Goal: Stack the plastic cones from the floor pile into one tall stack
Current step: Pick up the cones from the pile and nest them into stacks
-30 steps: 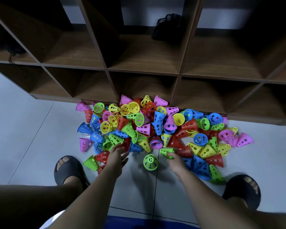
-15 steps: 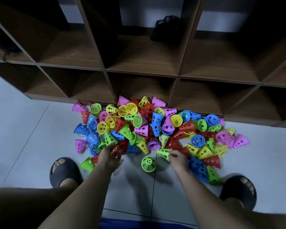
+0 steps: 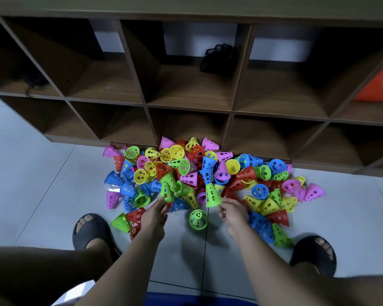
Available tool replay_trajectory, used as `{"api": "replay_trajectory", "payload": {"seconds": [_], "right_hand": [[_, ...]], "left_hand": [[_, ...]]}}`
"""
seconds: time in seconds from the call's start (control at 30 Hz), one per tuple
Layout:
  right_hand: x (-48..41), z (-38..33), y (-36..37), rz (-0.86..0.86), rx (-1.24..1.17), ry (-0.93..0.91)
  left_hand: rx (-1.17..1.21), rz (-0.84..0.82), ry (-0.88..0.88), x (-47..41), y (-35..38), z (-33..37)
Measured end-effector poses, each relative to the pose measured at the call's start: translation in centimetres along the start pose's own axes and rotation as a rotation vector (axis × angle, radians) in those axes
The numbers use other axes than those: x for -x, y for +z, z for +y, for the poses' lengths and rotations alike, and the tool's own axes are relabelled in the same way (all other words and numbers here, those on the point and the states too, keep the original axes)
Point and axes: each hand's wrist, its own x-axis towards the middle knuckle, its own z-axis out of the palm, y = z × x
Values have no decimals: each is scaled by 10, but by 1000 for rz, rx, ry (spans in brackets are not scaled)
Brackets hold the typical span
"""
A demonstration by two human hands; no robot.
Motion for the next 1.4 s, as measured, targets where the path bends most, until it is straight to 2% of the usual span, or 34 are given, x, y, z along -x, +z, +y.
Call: {"api": "replay_trajectory", "payload": {"seconds": [0.13, 0.27, 0.37, 0.47, 0.6, 0.83, 0.97, 1.13, 1.2, 1.3, 1.4], "right_hand": [[17, -3, 0, -170, -83, 81], [28, 4, 0, -278, -4, 103], [32, 15, 1, -266, 107, 100], [33, 25, -1, -220, 224, 80], [33, 31, -3, -209, 318, 93], [36, 35, -12, -276, 473, 126], [36, 33, -17, -243, 535, 116], [27, 30, -18, -172, 779, -103], [31, 24, -13, -235, 645, -12], [41, 20, -7, -401, 398, 310], [43, 26, -9, -427, 308, 421]], "left_hand": [[-48, 51, 15, 11, 4, -2], [-49, 55, 8, 26, 6, 3], [-60, -6, 5, 37, 7, 6], [-82, -167, 2, 43, 8, 8], [-256, -346, 38, 47, 9, -1], [-331, -318, 9, 45, 18, -32], [-371, -278, -3, 41, 19, -43], [-337, -258, -18, 36, 18, -42], [-316, -265, -17, 35, 19, -40], [-288, -284, -44, 35, 17, -40], [-260, -288, -107, 38, 14, -47]]}}
